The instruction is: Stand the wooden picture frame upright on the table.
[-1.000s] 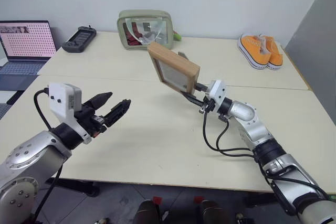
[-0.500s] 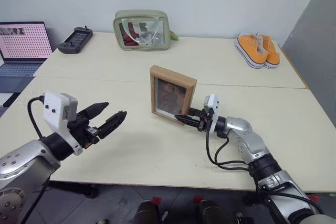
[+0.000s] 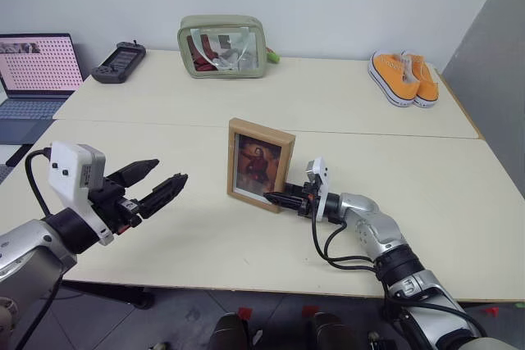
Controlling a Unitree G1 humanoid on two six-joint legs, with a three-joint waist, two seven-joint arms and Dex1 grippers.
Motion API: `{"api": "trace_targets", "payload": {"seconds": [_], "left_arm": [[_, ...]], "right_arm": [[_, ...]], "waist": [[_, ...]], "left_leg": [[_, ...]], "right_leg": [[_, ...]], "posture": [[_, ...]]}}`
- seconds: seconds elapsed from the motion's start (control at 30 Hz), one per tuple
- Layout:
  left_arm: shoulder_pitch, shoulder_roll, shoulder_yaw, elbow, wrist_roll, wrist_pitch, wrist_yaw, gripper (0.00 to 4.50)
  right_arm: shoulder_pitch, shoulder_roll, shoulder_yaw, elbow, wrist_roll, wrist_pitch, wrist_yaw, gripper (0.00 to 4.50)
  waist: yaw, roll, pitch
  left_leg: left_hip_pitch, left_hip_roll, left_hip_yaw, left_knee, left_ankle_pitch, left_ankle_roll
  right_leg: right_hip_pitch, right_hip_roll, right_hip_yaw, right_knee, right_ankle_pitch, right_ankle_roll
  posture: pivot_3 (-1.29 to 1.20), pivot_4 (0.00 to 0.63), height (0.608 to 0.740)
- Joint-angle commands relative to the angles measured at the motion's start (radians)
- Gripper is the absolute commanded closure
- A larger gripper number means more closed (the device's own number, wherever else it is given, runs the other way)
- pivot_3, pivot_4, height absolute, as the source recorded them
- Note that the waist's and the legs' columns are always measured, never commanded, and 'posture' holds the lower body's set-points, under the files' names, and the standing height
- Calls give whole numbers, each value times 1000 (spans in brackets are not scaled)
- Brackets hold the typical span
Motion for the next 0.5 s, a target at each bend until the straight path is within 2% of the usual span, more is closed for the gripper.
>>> {"api": "trace_targets", "payload": {"seconds": [0.03,0.27,0.3,0.37,0.5], "left_arm": [[-26,27,24,-11,-16,-3,7,858],[-46,29,13,2,-20,-2,13,858],[-50,27,10,2,-23,-2,17,787],[-57,25,1,-1,-26,-1,19,787],[-70,23,-20,-2,-25,1,25,787]], "right_arm": [[-24,7,-31,24,-34,-40,14,3148],[-19,9,-45,52,-73,-44,11,3148],[-19,8,-48,49,-71,-39,11,2525],[-17,8,-53,42,-79,-40,5,2265],[-11,-3,-44,22,-118,-63,-12,1317]], "waist": [[0,0,0],[0,0,0],[0,0,0],[1,0,0],[-1,0,0]], "left_leg": [[0,0,0,0,0,0],[1,0,0,0,0,0],[1,0,0,0,0,0],[1,0,0,0,0,0],[1,0,0,-1,0,0]], "right_leg": [[0,0,0,0,0,0],[1,0,0,0,0,0],[1,0,0,0,0,0],[1,0,0,0,0,0],[0,0,0,0,0,0]], "posture": [[0,150,740],[0,150,740],[0,150,740],[0,150,740],[0,150,740]]}}
